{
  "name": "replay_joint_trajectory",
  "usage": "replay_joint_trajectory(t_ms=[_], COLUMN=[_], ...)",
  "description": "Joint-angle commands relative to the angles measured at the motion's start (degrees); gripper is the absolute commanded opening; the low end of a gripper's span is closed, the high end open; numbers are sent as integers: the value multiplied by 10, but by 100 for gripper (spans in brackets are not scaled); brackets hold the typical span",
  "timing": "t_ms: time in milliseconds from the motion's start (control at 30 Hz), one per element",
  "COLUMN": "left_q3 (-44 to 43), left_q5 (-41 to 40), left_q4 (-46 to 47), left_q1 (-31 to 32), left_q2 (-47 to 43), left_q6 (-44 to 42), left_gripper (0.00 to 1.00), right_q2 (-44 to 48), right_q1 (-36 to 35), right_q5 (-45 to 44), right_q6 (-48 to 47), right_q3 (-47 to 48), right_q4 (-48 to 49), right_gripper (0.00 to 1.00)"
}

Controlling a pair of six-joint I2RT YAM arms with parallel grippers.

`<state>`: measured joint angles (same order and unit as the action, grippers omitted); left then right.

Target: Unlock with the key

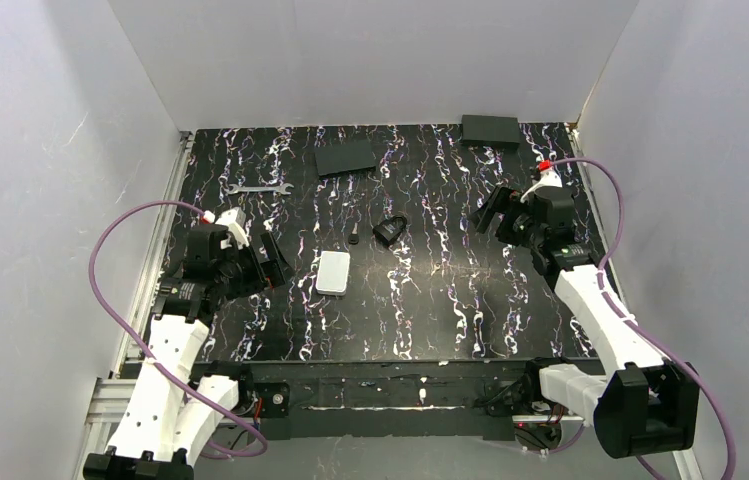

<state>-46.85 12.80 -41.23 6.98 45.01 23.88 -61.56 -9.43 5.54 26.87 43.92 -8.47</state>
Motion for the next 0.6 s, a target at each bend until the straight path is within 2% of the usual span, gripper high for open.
replay_joint_trajectory(t_ms=[0, 333, 433, 567], left_q3=[3, 3, 3, 3], left_q5=[10, 10, 11, 7], left_q4=[-3, -4, -3, -3], left_q1=[4, 4, 5, 5], left_q2=[4, 11, 11, 16], left_q6=[-2, -3, -3, -3], left_gripper=[99, 99, 99, 99], right_q2=[-11, -43, -64, -104], right_q1=[0, -6, -31, -107], right_q5=[-38, -33, -75, -160], right_q6=[13, 13, 14, 11], right_q3=[23, 66, 95, 158], right_q4=[-12, -97, -147, -230], right_gripper=[100, 100, 100, 100])
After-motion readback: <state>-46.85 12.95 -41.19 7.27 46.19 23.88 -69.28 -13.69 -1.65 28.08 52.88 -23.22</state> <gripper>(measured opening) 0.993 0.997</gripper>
